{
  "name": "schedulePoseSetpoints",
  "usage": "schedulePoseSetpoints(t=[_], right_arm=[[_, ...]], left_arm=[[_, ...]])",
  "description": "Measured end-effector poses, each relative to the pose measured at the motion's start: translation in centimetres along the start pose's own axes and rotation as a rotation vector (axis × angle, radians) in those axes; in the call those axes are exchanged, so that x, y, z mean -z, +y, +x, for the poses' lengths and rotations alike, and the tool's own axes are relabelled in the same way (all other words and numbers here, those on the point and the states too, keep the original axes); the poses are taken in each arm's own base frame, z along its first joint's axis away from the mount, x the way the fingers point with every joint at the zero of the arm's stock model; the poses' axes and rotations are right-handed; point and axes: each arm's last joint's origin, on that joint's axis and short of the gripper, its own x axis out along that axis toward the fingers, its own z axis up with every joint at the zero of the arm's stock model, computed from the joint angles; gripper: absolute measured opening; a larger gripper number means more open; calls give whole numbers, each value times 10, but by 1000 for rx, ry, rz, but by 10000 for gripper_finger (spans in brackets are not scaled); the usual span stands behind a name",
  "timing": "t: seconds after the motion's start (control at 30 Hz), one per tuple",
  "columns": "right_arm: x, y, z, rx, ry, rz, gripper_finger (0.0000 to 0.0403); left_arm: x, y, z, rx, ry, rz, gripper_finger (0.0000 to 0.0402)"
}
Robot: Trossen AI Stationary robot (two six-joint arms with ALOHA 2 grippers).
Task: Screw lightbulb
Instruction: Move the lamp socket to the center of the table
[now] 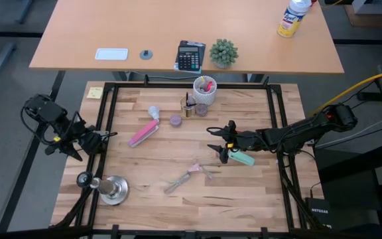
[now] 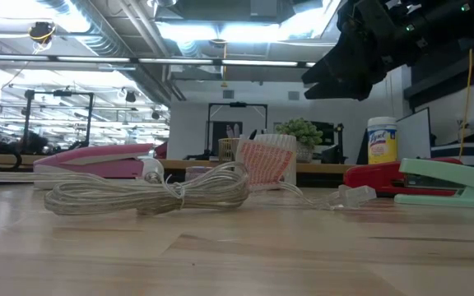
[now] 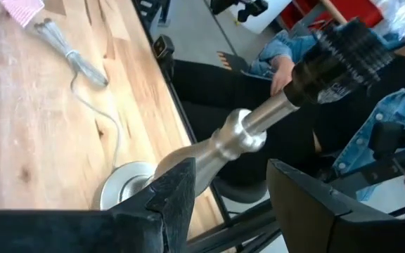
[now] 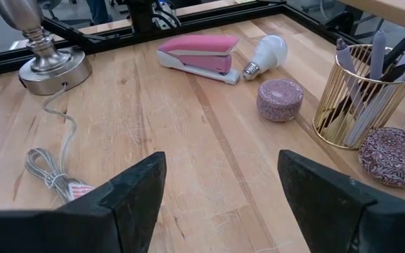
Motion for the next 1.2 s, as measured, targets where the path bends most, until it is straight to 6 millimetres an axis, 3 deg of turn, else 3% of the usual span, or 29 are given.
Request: schedulePoseSetpoints(t=[0.3, 0.63, 0.93, 1.2], right_arm=[[0, 0, 0, 0, 0, 0, 280], [0, 0, 0, 0, 0, 0, 280], [0, 0, 0, 0, 0, 0, 280], [0, 0, 0, 0, 0, 0, 280]], left_arm=[[0, 3, 4, -33, -19, -147, 168], [14, 16, 37, 99, 190, -225, 168], [11, 15, 37, 127, 177, -248, 168], [1, 9, 38, 180, 66, -102, 168]])
